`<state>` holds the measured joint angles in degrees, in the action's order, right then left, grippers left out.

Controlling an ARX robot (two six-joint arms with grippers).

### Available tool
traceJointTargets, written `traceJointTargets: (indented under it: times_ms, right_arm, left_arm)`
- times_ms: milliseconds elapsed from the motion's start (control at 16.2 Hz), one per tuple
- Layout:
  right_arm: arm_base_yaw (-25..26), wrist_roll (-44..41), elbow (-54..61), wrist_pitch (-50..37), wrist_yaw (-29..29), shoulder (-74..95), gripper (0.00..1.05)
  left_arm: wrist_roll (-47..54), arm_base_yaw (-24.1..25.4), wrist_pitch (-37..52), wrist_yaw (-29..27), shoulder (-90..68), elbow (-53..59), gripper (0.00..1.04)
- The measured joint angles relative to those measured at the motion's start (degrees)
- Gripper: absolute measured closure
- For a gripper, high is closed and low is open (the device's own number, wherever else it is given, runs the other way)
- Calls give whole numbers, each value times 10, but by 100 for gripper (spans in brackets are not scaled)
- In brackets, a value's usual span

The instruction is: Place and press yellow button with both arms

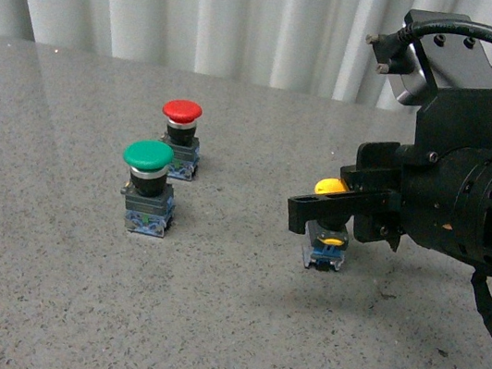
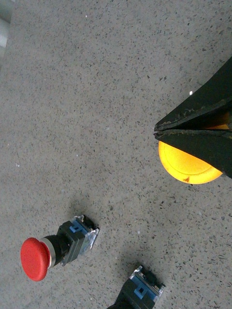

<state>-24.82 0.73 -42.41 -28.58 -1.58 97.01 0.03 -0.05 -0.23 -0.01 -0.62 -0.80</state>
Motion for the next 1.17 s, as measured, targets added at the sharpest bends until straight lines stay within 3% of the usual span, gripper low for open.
traceJointTargets:
  times_ms: [371,804,1051,1113,1175]
  right_arm:
    - [-11,39,-6,34,-26,-46,103]
    - [-50,105,-16,33,-12,-209,103]
    - [-61,148,58,80,-36,-404,103]
    - [-64,125,71,122,-114,-453,103]
    - [-35,74,113,156,-193,-520,103]
  left_arm:
    - [0,0,0,0,0,0,7]
    - [0,0,0,0,0,0,7]
    - [0,0,0,0,0,0,7]
    - [0,0,0,0,0,0,7]
    - [0,0,0,0,0,0,7]
